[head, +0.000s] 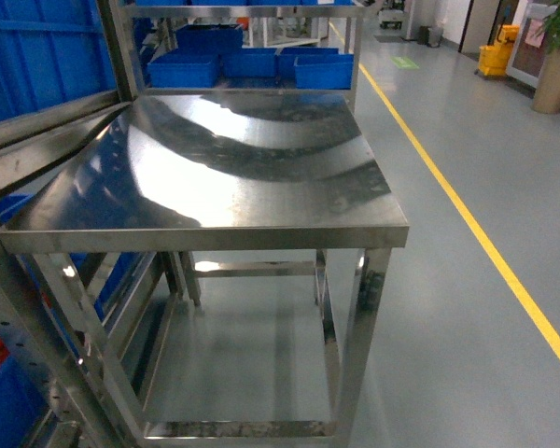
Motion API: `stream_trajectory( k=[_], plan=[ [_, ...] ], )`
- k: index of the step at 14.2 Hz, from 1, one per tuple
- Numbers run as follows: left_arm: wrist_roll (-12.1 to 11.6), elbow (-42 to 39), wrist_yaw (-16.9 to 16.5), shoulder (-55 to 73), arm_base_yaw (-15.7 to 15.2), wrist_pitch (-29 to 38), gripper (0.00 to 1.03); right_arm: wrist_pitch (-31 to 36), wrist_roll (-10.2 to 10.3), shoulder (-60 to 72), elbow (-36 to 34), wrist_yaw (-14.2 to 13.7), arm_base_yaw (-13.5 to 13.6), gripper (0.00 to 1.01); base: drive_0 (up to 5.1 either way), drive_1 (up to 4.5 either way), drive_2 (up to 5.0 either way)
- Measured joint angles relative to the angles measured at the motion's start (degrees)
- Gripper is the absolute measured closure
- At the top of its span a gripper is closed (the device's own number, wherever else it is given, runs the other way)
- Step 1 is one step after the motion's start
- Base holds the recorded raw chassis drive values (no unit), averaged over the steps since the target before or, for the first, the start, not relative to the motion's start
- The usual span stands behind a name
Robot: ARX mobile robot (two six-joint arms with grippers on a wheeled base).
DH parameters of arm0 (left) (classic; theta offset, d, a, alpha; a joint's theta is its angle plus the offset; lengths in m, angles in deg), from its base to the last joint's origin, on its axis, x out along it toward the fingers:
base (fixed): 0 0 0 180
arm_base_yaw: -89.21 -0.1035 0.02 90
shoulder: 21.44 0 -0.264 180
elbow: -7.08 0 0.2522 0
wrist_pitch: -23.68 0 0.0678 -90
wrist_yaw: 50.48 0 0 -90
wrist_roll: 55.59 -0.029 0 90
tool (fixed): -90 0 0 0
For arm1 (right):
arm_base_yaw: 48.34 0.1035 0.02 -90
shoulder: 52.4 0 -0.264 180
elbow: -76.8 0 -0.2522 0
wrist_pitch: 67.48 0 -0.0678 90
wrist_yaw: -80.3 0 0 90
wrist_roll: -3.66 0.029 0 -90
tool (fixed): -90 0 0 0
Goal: Pick blue part to blue bin on bottom shelf
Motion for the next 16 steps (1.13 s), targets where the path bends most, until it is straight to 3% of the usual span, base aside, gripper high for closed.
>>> stream_trajectory(
  k=[16],
  plan=[
    [0.0, 0.0, 0.17, -0.09, 0.0, 0.02, 0.6, 0.02, 0.0, 0.0, 0.0, 0.02, 0.0, 0.03, -4.8, 3.39, 1.5]
  ],
)
